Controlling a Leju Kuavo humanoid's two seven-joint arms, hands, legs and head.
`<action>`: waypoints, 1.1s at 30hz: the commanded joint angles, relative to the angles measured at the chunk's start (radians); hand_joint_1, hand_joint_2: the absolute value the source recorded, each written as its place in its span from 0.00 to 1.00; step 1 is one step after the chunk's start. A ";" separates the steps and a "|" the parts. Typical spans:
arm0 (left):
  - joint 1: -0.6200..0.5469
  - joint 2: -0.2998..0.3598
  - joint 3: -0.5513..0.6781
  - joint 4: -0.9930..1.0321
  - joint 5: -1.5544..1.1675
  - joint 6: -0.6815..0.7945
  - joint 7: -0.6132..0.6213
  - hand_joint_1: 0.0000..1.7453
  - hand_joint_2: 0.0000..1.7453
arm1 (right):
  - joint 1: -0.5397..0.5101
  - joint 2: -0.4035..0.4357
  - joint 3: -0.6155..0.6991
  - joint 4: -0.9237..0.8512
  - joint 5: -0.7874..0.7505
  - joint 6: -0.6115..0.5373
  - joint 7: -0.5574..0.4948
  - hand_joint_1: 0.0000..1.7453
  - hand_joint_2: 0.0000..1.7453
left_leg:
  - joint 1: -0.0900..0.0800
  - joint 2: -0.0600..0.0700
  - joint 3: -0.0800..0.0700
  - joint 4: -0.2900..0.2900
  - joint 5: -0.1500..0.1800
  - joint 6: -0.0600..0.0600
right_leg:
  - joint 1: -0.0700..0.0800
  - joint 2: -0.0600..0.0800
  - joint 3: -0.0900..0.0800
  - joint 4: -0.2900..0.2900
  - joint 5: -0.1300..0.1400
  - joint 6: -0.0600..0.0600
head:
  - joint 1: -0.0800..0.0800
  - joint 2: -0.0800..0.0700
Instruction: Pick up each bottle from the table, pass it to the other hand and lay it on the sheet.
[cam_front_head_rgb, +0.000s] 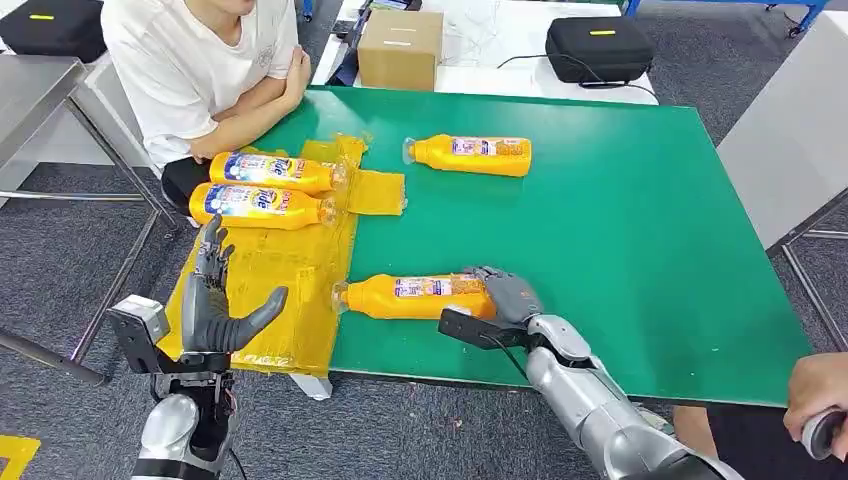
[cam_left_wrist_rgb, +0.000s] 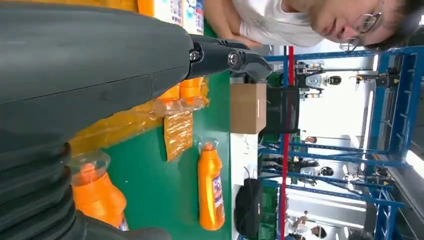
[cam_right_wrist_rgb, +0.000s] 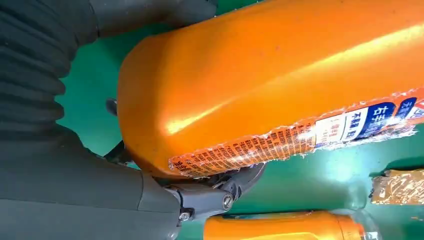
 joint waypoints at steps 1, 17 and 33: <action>-0.016 0.020 0.014 0.053 -0.002 0.012 -0.025 0.00 1.00 | 0.088 0.027 -0.127 0.007 -0.206 -0.002 -0.126 1.00 1.00 | 0.001 -0.003 0.006 -0.002 -0.001 -0.002 | 0.002 -0.002 0.007 -0.002 -0.002 -0.002 | 0.000 0.000; 0.066 -0.067 0.139 -0.081 0.241 0.080 -0.128 0.00 1.00 | 0.264 0.090 -0.336 -0.321 -0.506 -0.011 -0.205 1.00 1.00 | 0.001 -0.002 -0.002 0.000 -0.001 -0.001 | 0.001 0.000 -0.001 0.000 -0.001 -0.001 | 0.000 0.000; 0.056 -0.030 0.007 0.181 0.286 -0.264 0.010 0.00 1.00 | 0.307 0.126 -0.298 -0.450 -0.582 0.037 -0.265 1.00 1.00 | 0.000 -0.003 -0.002 -0.001 0.000 -0.001 | 0.000 -0.001 -0.002 0.000 -0.001 -0.001 | 0.000 0.000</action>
